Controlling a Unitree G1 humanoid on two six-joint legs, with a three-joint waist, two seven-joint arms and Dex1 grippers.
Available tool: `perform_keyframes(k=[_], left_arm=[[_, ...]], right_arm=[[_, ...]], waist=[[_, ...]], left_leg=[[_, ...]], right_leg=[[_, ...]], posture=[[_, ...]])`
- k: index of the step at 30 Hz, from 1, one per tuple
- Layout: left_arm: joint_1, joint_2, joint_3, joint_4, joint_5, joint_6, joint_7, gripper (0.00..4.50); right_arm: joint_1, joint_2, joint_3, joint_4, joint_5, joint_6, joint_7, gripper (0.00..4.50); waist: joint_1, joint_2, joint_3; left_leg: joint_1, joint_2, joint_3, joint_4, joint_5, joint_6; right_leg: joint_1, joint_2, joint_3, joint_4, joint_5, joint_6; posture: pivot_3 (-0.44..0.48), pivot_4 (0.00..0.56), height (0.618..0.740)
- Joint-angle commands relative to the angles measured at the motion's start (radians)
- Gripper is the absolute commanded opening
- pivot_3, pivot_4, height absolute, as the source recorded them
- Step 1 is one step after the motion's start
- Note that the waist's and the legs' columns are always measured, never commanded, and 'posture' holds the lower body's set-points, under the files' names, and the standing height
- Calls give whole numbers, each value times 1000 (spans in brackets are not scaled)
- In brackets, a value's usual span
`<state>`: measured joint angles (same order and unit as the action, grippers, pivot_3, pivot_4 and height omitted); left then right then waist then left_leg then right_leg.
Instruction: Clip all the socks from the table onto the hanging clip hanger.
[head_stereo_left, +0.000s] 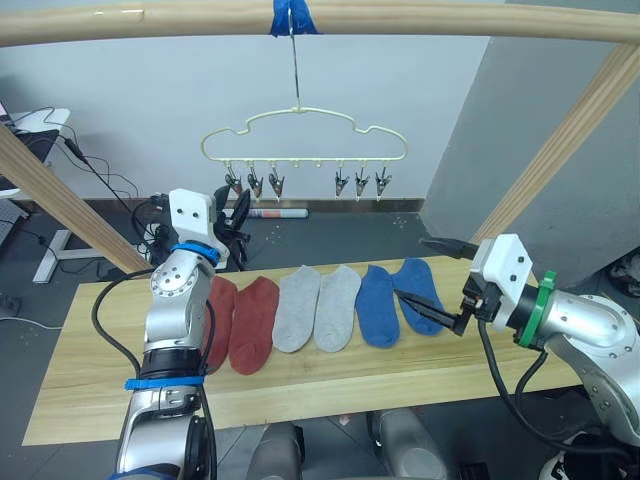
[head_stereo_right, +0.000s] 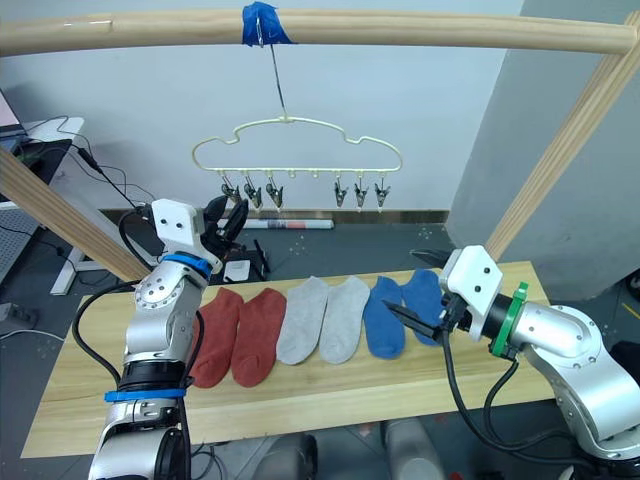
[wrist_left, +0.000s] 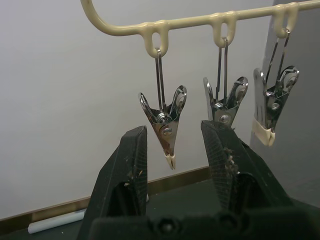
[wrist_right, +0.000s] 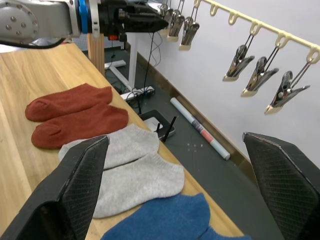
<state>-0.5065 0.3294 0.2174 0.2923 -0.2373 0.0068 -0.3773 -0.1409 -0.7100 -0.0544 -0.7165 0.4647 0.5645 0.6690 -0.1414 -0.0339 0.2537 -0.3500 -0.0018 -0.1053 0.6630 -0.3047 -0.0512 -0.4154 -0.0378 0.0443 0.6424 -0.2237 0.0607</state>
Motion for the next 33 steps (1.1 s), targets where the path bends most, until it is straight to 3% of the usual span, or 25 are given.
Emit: perform_keyframes(k=[1,10,29,33], left_arm=[[-32,6,7,4,7,-46,10,1852],[-54,-11,13,21,3,-79,35,1852],[-76,-34,17,9,-17,-77,63,1852],[-78,-37,14,9,-19,-78,63,1082]], right_arm=[[-19,4,-4,-37,18,7,-10,4500],[-46,17,3,-37,17,22,-8,4500],[-71,30,24,-23,10,20,-4,4500],[-71,30,25,-23,10,21,-6,4500]], waist=[[0,0,0],[0,0,0],[0,0,0],[0,0,0]], left_leg=[[0,0,0,0,0,0],[-9,0,-1,1,0,0],[-9,-1,-1,1,0,0],[-9,-1,-1,1,0,0]], right_leg=[[0,0,0,0,0,0],[-7,0,-1,0,3,-4],[-7,-1,-1,0,3,-4],[-7,-1,-1,0,3,-4]], posture=[[-291,249,740],[-287,248,740],[-281,248,740],[-281,248,740]])
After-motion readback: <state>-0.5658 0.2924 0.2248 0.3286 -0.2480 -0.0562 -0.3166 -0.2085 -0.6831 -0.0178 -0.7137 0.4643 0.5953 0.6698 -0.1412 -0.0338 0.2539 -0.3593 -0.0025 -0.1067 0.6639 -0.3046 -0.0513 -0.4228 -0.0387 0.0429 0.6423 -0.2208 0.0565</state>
